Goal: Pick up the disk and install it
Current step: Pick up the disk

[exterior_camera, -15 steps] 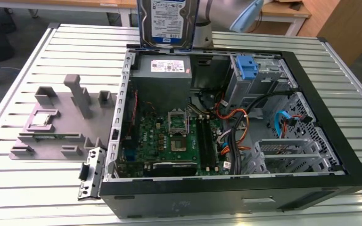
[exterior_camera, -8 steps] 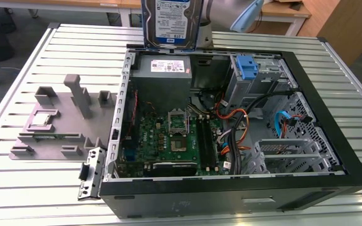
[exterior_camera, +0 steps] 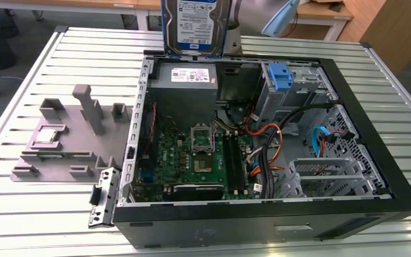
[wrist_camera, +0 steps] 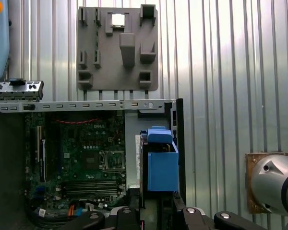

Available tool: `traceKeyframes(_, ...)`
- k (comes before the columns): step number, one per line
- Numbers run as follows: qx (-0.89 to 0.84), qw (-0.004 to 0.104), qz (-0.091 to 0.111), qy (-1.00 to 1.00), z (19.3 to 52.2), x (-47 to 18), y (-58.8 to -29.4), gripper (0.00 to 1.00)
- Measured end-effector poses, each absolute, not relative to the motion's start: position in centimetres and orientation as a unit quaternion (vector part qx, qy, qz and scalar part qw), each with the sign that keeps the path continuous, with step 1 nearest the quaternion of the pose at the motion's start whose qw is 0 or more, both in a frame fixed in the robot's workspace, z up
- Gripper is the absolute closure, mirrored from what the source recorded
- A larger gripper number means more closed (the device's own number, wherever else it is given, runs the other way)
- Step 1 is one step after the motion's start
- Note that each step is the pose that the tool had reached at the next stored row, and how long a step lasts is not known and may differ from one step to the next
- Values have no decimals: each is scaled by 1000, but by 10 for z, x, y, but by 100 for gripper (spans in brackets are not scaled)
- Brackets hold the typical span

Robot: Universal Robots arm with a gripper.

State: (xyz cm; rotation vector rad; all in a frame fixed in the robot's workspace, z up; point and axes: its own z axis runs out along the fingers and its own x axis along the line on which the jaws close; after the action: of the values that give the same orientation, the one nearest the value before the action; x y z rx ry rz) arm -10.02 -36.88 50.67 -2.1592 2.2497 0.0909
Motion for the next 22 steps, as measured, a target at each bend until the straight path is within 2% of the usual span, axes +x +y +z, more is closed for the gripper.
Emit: traceKeyframes(22,-692,11,29,721,505,-100,-384,65)
